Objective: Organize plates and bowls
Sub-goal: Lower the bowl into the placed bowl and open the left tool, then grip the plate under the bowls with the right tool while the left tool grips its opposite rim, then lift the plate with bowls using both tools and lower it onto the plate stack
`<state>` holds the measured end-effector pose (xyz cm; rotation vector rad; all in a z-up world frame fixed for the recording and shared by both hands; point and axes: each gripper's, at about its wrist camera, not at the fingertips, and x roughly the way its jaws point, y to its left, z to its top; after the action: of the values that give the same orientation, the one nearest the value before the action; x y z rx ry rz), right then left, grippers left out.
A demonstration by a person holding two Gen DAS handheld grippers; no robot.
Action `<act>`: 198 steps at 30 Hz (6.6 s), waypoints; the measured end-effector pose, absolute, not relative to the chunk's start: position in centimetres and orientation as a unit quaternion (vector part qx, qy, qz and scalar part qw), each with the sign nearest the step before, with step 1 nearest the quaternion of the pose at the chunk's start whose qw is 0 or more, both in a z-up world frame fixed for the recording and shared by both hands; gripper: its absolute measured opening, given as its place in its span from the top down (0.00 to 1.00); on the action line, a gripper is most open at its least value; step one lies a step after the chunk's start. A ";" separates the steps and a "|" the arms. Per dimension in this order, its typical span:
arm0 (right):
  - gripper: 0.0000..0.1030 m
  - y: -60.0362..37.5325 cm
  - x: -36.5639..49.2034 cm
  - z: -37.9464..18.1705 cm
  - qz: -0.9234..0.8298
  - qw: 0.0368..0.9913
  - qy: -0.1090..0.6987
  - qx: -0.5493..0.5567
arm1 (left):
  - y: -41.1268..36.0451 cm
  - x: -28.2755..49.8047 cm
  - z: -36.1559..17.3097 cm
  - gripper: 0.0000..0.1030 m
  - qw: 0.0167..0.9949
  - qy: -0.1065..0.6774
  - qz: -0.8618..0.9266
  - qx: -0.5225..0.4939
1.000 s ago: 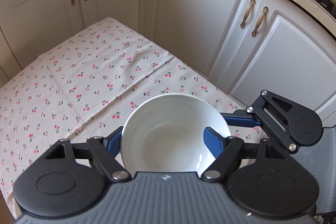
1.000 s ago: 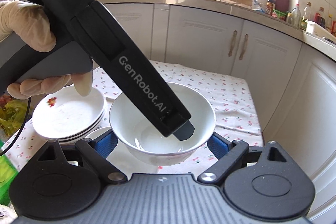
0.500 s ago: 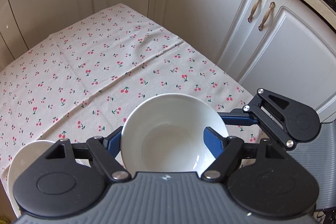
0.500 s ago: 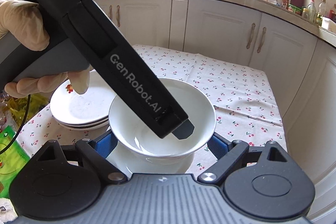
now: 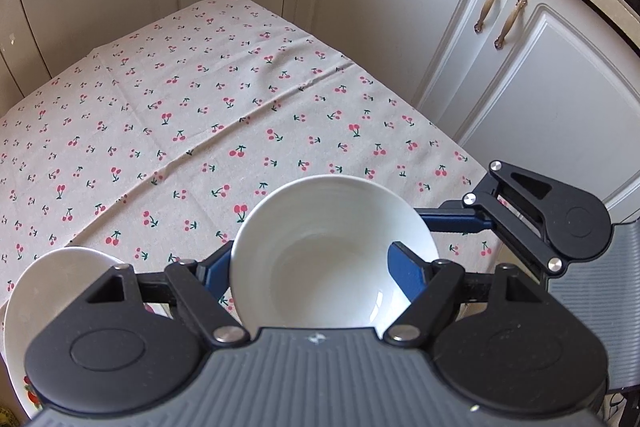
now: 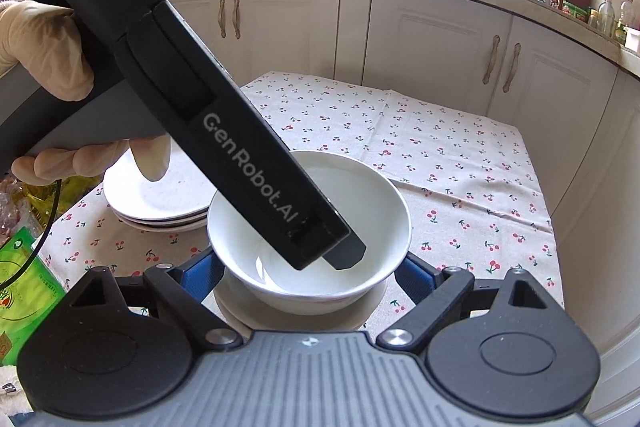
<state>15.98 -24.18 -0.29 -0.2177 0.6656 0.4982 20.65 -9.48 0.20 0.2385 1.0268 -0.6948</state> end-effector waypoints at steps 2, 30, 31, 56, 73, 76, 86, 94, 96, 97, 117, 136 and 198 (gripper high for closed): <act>0.09 -24.2 16.0 -0.3 0.243 0.908 0.324 -0.104 | -9.5 20.7 0.1 0.24 0.807 0.481 -0.325 0.111; 0.00 -25.3 15.9 -1.4 0.272 0.898 0.332 -0.101 | -7.6 18.8 1.7 0.22 0.831 0.424 -0.339 0.120; 0.00 -25.2 15.7 -1.3 0.270 0.898 0.330 -0.103 | -7.3 18.5 1.7 0.21 0.833 0.420 -0.339 0.120; 0.00 -26.1 14.9 -3.1 0.281 0.877 0.354 -0.164 | -3.5 11.1 -1.9 0.13 0.838 0.367 -0.369 0.165; 0.00 -25.9 17.8 -4.2 0.317 0.846 0.377 -0.204 | -4.5 13.7 -4.6 0.13 0.818 0.376 -0.390 0.196; 0.00 -25.9 18.6 -4.4 0.324 0.837 0.383 -0.218 | -4.9 14.5 -5.0 0.13 0.810 0.378 -0.397 0.207; 0.00 -25.9 20.6 -3.9 0.398 0.793 0.389 -0.249 | -5.4 16.8 -5.9 0.15 0.773 0.398 -0.441 0.222; 0.06 -25.5 21.9 -3.7 0.446 0.758 0.403 -0.255 | -5.5 17.6 -5.8 0.18 0.746 0.397 -0.481 0.234; 0.07 -25.3 21.8 -3.6 0.449 0.754 0.402 -0.261 | -5.5 17.8 -5.9 0.18 0.742 0.398 -0.487 0.233; 0.07 -25.3 21.8 -3.6 0.450 0.753 0.401 -0.263 | -5.4 17.9 -5.9 0.18 0.740 0.398 -0.489 0.232; 0.11 -25.1 22.5 -3.4 0.468 0.726 0.419 -0.280 | -5.9 19.3 -6.2 0.20 0.702 0.400 -0.530 0.256; 0.11 -24.7 22.3 -3.0 0.463 0.722 0.426 -0.288 | -5.8 19.0 -5.9 0.20 0.704 0.400 -0.527 0.258; 0.11 -8.1 28.9 -2.5 0.536 0.667 0.364 -0.367 | 9.9 21.0 -3.4 0.20 0.804 0.400 -0.387 0.210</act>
<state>28.93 -8.11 -2.46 -0.8273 0.8210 1.2098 20.99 9.88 -3.41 0.4497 0.8573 -0.8280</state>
